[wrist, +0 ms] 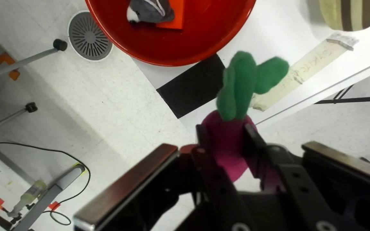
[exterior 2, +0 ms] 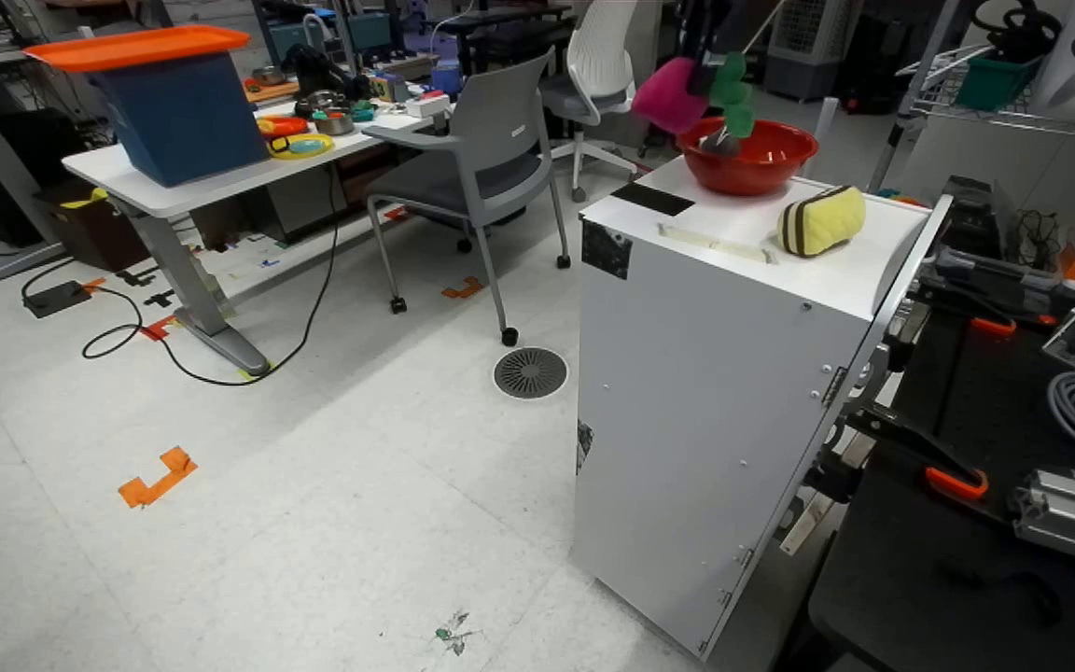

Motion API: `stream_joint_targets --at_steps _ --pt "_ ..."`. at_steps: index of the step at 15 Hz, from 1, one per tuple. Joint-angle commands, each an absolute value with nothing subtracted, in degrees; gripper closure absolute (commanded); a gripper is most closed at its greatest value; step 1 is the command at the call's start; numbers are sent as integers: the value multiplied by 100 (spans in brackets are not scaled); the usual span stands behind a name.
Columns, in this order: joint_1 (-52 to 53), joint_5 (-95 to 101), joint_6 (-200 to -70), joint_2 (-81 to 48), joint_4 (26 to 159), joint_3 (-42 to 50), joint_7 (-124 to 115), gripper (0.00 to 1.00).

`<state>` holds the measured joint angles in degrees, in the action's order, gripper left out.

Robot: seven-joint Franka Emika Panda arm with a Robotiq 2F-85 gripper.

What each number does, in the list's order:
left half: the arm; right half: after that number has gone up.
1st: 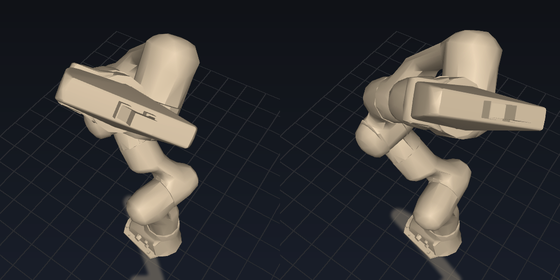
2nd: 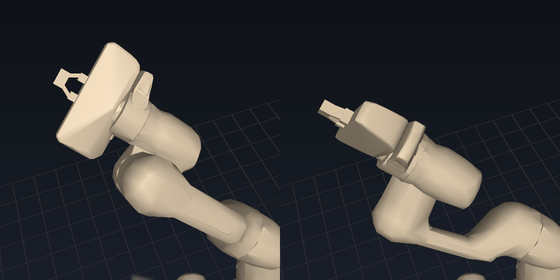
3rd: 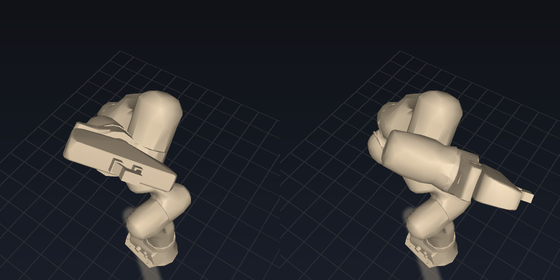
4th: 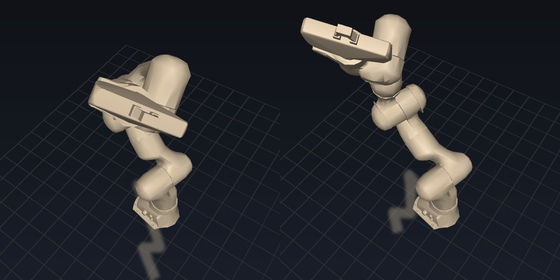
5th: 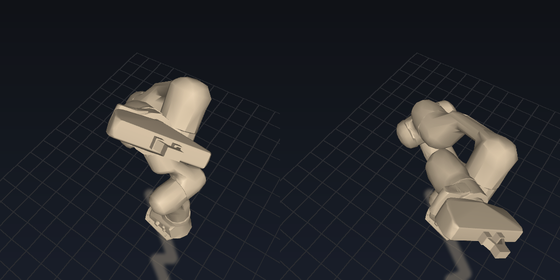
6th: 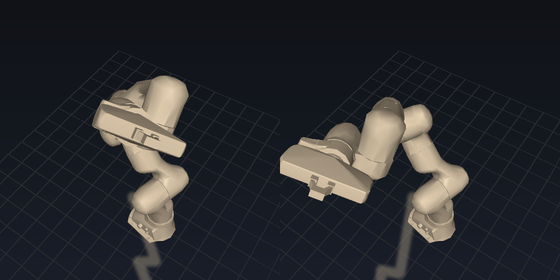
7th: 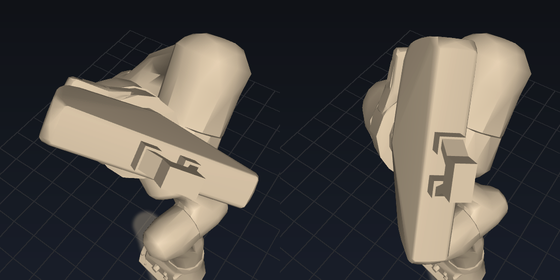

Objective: Pick up the purple toy and put it on top of the cupboard

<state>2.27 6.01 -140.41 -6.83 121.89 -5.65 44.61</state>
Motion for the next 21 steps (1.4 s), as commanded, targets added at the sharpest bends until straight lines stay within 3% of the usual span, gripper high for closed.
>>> stream_joint_targets --at_steps 1,6,21 --pt "225 549 -13869 -696 12091 -575 4575 37" --pt "229 586 -13857 -696 12090 -574 4583 2" --pt "256 740 -13562 -676 12071 -496 3965 0"
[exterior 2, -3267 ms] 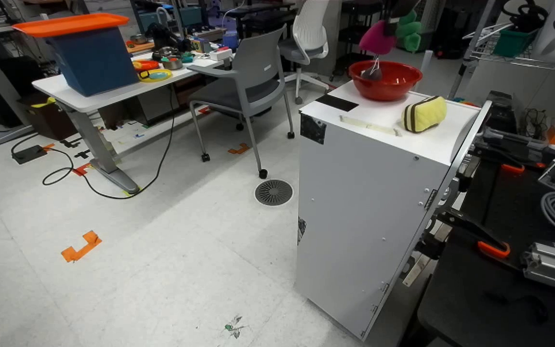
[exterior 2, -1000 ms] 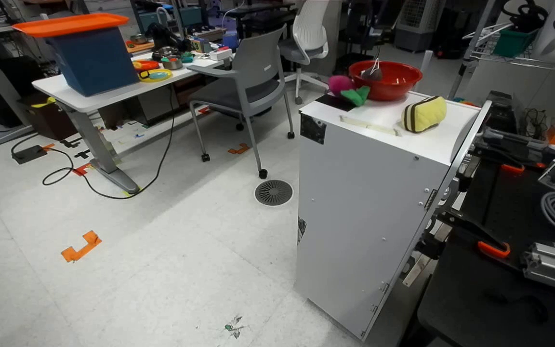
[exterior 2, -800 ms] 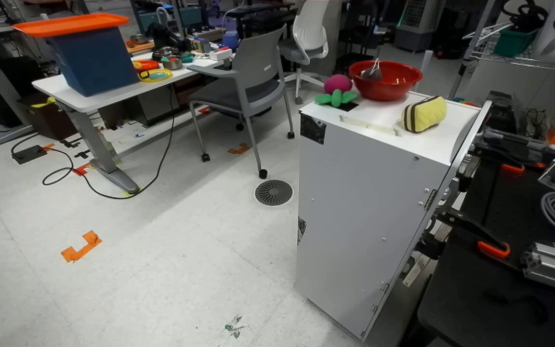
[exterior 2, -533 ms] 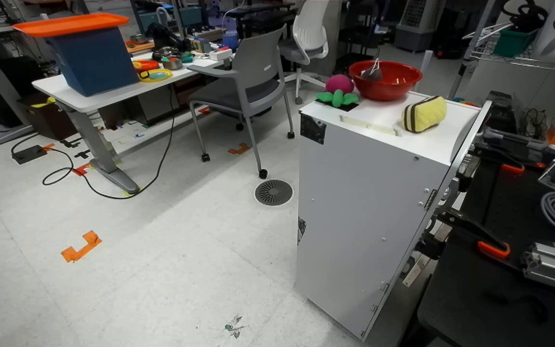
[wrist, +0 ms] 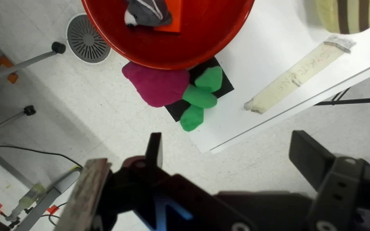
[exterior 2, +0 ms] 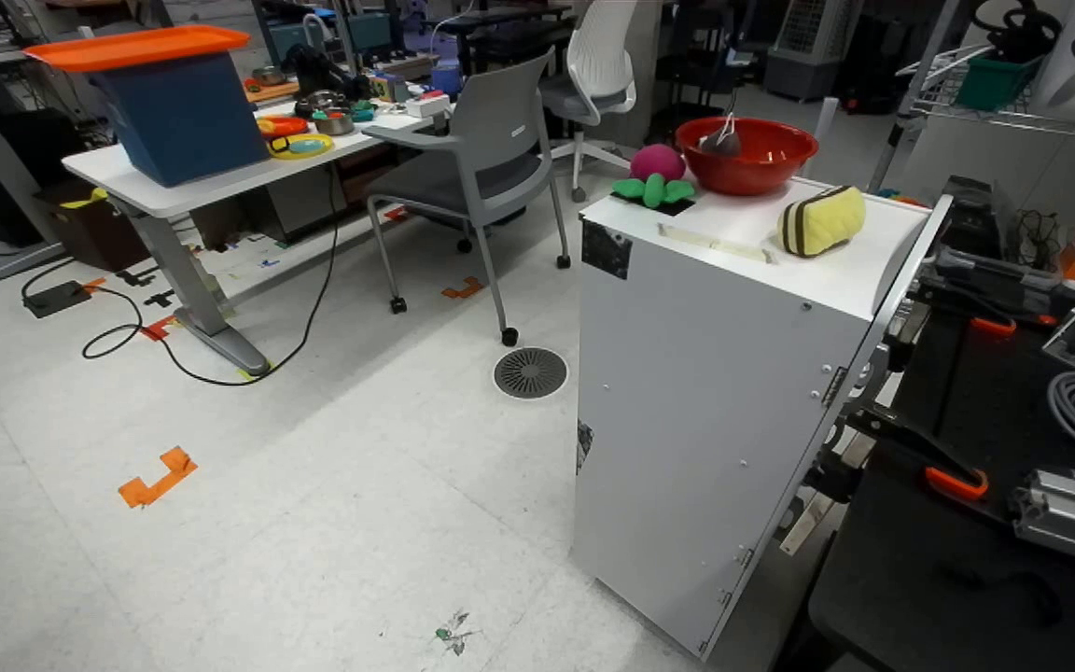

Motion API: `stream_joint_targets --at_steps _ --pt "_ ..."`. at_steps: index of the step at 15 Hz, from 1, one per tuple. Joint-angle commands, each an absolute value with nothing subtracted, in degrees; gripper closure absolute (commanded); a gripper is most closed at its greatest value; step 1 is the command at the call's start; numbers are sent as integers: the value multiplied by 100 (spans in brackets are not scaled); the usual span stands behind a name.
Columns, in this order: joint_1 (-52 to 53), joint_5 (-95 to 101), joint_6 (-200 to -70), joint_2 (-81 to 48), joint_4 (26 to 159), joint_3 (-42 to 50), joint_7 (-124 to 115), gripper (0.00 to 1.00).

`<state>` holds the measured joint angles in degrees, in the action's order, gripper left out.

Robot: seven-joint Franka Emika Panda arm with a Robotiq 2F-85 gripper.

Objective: Pick up the purple toy and put it on top of the cupboard

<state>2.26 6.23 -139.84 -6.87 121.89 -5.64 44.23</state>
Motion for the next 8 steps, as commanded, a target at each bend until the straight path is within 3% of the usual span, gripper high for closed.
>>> stream_joint_targets --at_steps 1,8 --pt "242 678 -13414 -672 12067 -486 3791 0" --pt "95 -321 -12045 -770 11712 -460 3028 0"
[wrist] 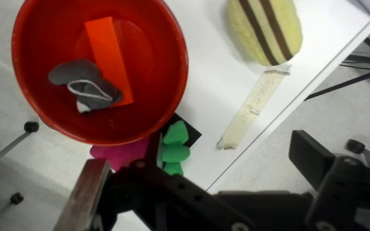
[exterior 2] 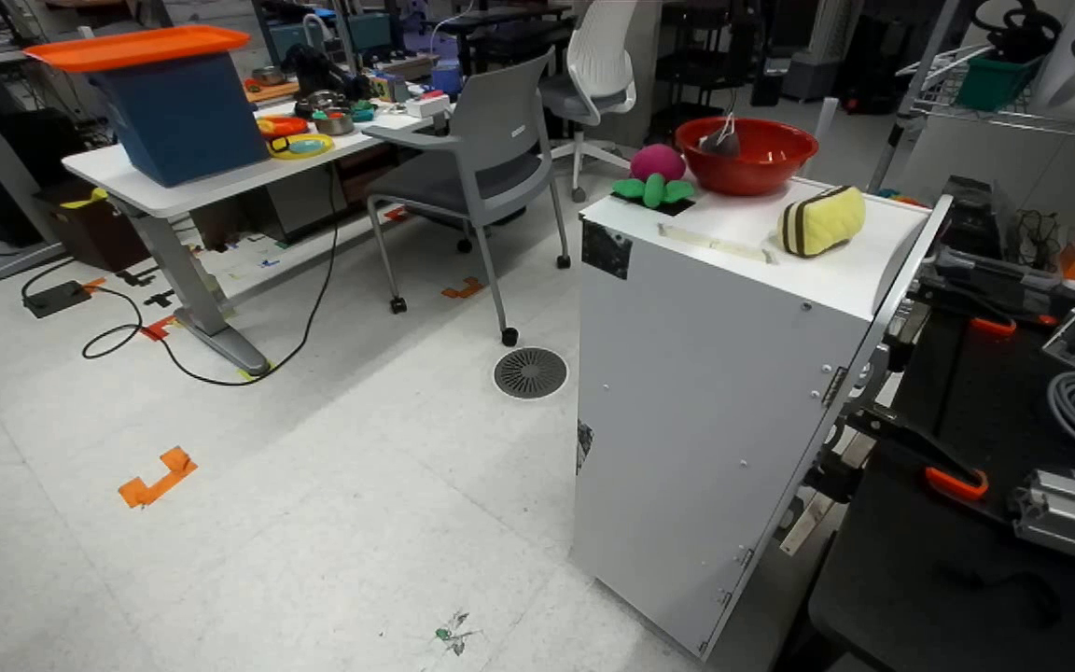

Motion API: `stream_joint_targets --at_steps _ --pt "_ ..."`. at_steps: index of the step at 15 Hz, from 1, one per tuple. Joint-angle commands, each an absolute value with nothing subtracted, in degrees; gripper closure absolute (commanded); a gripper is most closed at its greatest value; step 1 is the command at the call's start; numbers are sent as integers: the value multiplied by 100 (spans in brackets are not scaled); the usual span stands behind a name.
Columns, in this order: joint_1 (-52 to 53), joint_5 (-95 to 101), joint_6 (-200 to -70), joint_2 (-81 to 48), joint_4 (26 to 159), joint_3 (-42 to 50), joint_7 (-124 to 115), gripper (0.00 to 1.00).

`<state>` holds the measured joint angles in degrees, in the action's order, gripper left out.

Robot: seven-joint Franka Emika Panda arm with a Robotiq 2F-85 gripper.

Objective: Pick up the purple toy and put it on top of the cupboard

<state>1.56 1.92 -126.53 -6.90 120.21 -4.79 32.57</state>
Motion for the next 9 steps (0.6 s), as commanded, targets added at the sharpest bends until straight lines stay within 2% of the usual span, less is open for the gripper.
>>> stream_joint_targets --at_steps 1,9 --pt "78 -491 -11885 -777 11653 -447 2891 0" --pt "104 -763 -11115 -814 11352 -333 694 0"
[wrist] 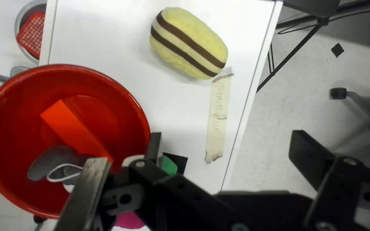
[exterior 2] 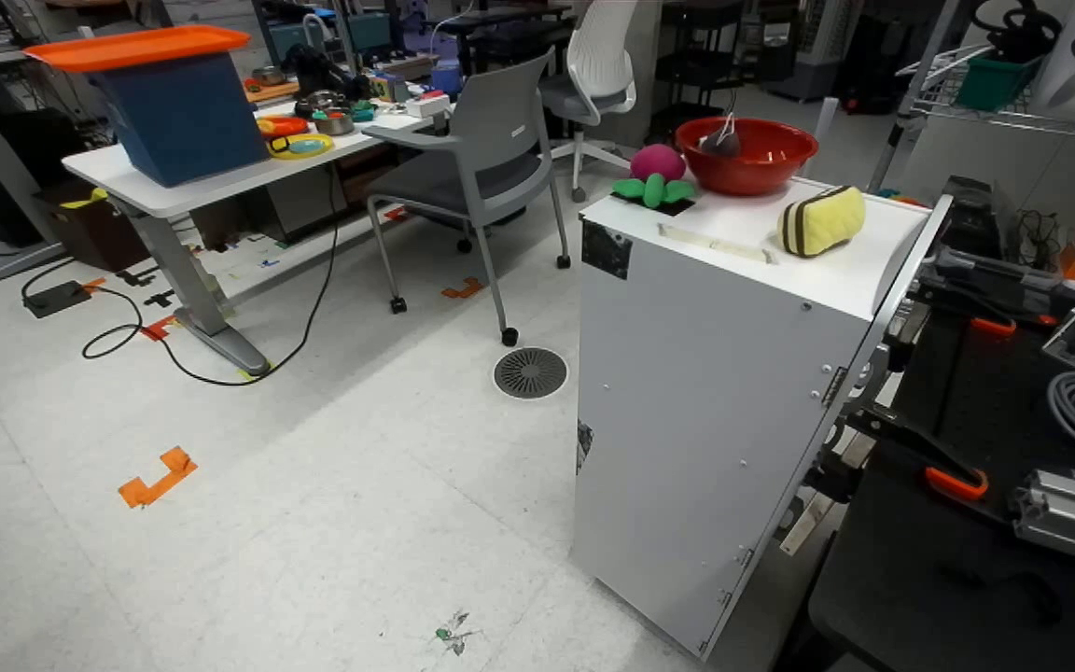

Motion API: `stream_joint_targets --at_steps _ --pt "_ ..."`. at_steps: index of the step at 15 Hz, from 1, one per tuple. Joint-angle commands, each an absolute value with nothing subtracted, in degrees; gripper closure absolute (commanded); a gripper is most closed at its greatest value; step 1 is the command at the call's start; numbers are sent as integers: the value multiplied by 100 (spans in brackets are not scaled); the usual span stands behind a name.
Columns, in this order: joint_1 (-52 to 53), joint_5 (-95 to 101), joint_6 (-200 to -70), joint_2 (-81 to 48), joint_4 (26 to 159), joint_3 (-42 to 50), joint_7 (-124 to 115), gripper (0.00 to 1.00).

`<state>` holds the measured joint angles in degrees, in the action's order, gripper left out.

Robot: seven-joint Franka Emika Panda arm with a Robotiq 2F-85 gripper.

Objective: Pick up the purple toy and put it on top of the cupboard

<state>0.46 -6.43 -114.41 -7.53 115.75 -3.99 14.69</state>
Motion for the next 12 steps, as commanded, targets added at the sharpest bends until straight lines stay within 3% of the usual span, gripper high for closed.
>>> stream_joint_targets --at_steps 1,12 --pt "138 -573 -11054 -843 11311 -336 491 0" --pt "116 -625 -11233 -792 11461 -353 615 0"
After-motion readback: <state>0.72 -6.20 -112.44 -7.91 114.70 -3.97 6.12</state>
